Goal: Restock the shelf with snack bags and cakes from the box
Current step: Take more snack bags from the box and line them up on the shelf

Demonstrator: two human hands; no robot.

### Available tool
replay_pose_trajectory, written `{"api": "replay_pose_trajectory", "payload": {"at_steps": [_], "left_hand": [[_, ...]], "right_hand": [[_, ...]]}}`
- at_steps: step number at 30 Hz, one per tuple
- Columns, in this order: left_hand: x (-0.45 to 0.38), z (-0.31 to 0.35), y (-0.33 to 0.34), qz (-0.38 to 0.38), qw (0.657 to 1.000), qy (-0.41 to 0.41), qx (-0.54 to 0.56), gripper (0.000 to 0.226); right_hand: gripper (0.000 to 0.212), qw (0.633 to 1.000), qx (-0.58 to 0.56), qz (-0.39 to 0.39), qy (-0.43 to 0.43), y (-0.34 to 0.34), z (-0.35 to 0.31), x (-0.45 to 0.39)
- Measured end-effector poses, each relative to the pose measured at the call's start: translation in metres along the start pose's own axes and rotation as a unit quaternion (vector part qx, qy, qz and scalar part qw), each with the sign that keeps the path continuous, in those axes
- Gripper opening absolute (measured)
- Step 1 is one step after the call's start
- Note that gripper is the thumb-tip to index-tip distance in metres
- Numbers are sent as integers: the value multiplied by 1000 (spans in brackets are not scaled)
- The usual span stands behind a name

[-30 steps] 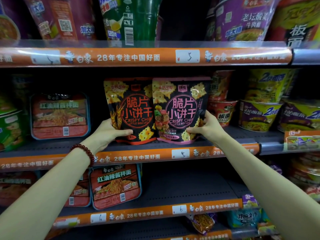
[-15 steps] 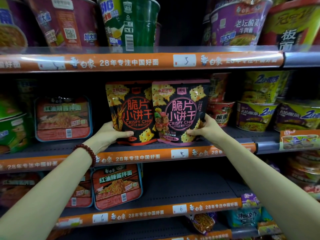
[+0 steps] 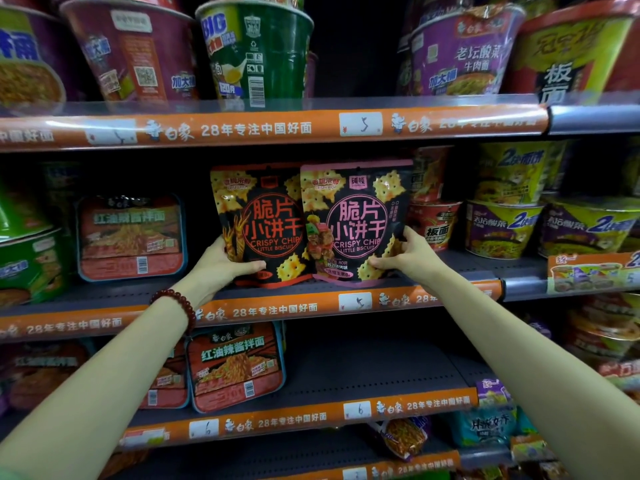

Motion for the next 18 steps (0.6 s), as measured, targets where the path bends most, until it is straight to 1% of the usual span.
{"api": "replay_pose_trajectory", "payload": {"at_steps": [2, 5, 8, 12, 15, 18], "left_hand": [[6, 3, -3, 15, 1000, 0, -8, 76], [11, 2, -8, 39, 999, -8, -19, 75], [17, -2, -16, 69, 994, -22, -82, 76], [31, -3, -18, 97, 982, -36, -161, 75], [44, 6, -14, 121, 969, -31, -211, 64], [57, 23, -3, 149, 953, 3, -264, 49]], "right_hand": [[73, 1000, 19, 2, -1, -3, 1, 2], [73, 997, 72, 33, -8, -9, 1, 7], [69, 988, 137, 63, -30, -14, -7, 14], [59, 979, 194, 50, -49, -15, -13, 25], [56, 976, 208, 42, -52, -16, -15, 33], [53, 971, 229, 34, -66, -21, -18, 43]]}}
Point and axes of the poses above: each hand's wrist, its own x-axis away from the middle knuckle, its own y-axis out of the palm, z = x × y, the point moved 6 cm from there along -x, towards the middle knuckle, and after that the axes turned 14 degrees about -x, right-handed, at the moved point
